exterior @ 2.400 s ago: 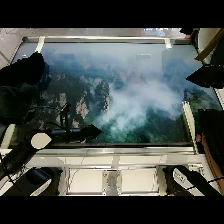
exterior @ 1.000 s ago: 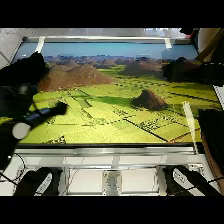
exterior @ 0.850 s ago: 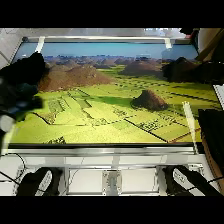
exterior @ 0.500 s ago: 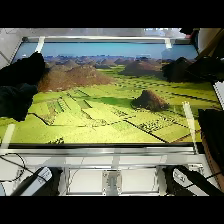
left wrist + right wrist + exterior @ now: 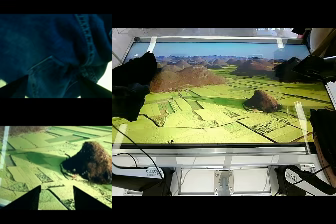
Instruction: Fold the clothes and pants, and hang the long-sleeved shirts on hangers.
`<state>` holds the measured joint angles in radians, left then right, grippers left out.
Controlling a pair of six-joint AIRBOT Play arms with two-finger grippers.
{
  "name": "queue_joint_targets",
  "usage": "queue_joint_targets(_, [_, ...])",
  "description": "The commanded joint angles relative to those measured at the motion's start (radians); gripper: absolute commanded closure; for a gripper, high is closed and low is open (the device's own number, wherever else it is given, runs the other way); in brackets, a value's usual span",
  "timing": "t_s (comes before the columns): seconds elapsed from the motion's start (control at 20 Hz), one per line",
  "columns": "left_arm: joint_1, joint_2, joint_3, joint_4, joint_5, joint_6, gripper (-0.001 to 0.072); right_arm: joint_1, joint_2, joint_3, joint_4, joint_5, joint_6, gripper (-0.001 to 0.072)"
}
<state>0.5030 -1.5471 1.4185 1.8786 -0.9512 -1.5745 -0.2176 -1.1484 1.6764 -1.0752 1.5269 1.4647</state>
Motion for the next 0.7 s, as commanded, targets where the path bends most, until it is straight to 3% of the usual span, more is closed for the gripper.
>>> queue_joint_targets(0.0, [-0.042,-0.095,0.047,0.113,-0.016,0.018,-0.0001,0.000,-0.005,0.000,0.008,0.002,0.019,0.0267])
queue_joint_targets(0.15, [-0.026,-0.129,0.047,0.312,-0.056,-0.045,0.0012,0.000,-0.005,0.000,0.007,0.003,0.034,0.0267])
queue_joint_targets(0.2, [-0.013,-0.130,0.047,0.329,-0.056,-0.048,0.0104,0.000,-0.005,0.000,0.007,0.002,0.036,0.0267])
queue_joint_targets(0.25, [0.004,-0.130,0.047,0.332,-0.056,-0.048,0.0457,0.000,-0.005,0.000,0.006,0.001,0.036,0.0267])
queue_joint_targets(0.3, [0.019,-0.130,0.047,0.327,-0.062,-0.050,0.0678,0.000,-0.005,0.000,0.006,-0.001,0.036,0.0267])
queue_joint_targets(0.5, [-0.005,-0.095,0.084,0.316,-0.230,-0.056,0.0687,0.000,0.000,0.002,0.000,0.002,0.034,0.0268])
queue_joint_targets(0.65, [-0.095,0.055,0.086,0.214,-0.239,-0.057,0.0688,0.000,0.028,0.020,-0.009,0.014,-0.015,0.0268])
